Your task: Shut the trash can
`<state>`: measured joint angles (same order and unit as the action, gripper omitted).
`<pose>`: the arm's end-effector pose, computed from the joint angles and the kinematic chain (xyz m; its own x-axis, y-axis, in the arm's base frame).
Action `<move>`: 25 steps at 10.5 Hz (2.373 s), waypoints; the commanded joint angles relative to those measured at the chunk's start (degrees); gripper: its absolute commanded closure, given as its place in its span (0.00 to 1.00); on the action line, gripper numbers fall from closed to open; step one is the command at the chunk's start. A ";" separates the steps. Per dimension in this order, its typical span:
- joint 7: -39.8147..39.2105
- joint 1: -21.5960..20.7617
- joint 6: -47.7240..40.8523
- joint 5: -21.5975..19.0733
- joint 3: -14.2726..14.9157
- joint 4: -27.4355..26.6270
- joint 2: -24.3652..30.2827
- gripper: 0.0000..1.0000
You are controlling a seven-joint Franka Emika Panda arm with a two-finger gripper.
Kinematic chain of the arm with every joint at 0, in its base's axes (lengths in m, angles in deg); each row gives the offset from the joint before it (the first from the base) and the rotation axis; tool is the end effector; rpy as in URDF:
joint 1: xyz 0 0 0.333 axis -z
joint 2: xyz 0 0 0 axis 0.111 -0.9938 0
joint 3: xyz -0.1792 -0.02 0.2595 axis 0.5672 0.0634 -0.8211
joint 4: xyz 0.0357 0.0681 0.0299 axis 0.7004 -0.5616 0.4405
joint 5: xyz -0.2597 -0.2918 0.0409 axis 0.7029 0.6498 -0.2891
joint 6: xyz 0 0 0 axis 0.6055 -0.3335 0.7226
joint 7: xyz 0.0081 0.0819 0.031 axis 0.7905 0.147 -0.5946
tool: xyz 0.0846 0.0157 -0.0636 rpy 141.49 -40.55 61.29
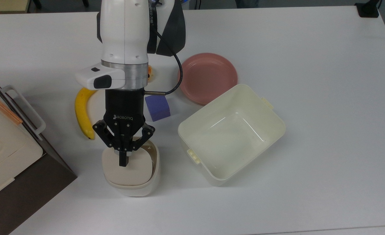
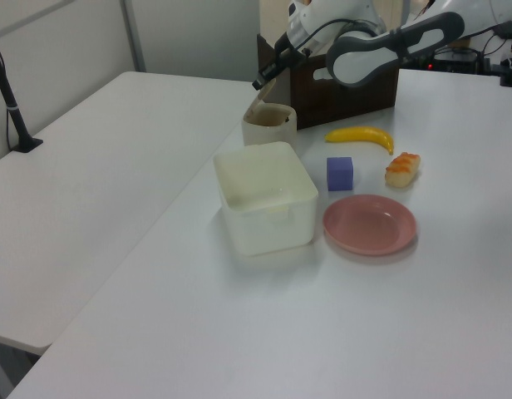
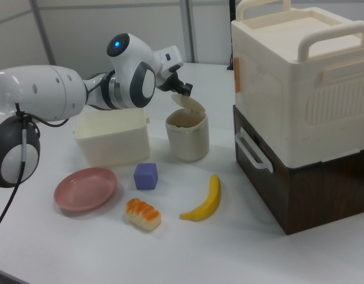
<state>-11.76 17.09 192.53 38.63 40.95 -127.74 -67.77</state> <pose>0.7618 -0.0354 0.4661 0.6922 -0.1032 0.7142 -0.1293 -0.9914 -0.0179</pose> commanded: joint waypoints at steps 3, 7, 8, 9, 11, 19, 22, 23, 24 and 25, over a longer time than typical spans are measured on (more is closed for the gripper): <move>1.31 0.89 0.37 2.31 0.77 -7.77 6.06 1.00; -0.52 2.20 0.28 2.40 0.69 -11.45 8.52 1.00; -1.40 2.55 0.19 2.40 0.69 -13.21 9.75 1.00; -1.93 2.56 0.28 2.40 0.69 -14.80 10.54 1.00; -3.43 2.64 0.19 2.40 0.69 -17.09 11.77 1.00; -6.77 4.05 0.19 4.94 0.69 -21.23 11.43 1.00; -6.60 3.96 0.19 4.95 0.69 -20.96 11.26 1.00; -6.60 3.96 0.28 4.95 0.69 -21.05 11.08 1.00; -6.60 3.88 0.28 4.95 0.69 -20.62 10.38 1.00; -6.51 3.88 0.28 4.95 0.69 -20.53 10.46 1.00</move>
<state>-17.91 20.97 192.52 42.79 41.48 -146.71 -58.41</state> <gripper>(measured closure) 0.991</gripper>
